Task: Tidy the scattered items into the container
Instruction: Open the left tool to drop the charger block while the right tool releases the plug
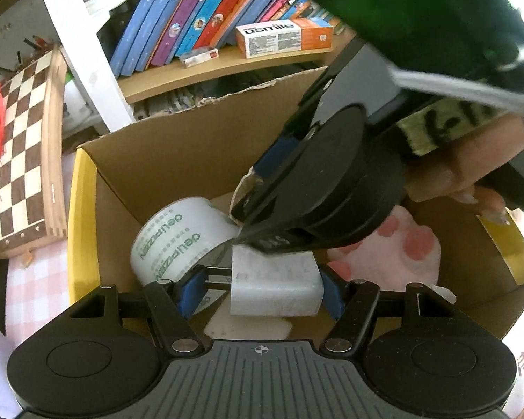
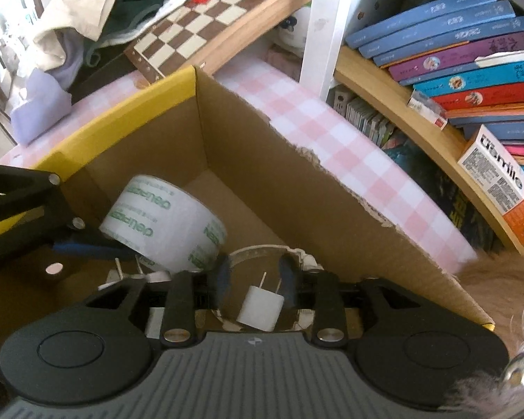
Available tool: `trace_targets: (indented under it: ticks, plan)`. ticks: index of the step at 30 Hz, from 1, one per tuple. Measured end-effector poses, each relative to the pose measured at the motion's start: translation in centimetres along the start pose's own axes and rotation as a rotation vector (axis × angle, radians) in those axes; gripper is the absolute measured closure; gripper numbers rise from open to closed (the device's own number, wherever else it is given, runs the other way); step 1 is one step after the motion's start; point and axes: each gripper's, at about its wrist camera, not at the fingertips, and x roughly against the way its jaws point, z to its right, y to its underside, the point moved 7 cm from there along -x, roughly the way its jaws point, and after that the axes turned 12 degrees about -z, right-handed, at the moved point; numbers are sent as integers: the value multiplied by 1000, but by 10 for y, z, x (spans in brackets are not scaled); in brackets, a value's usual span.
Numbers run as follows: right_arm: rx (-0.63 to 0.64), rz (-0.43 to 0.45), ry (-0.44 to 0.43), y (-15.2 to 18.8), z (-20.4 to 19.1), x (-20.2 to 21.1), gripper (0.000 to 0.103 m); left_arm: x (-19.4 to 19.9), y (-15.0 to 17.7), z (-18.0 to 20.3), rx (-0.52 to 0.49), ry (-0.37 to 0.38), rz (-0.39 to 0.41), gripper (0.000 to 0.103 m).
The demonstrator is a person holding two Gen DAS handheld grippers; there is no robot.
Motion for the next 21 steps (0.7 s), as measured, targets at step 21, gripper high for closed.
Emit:
trace_targets:
  ticks: [21]
  plan:
    - [-102,207,52,20,-22,96,55,87,17,13,-10,-55,259,19]
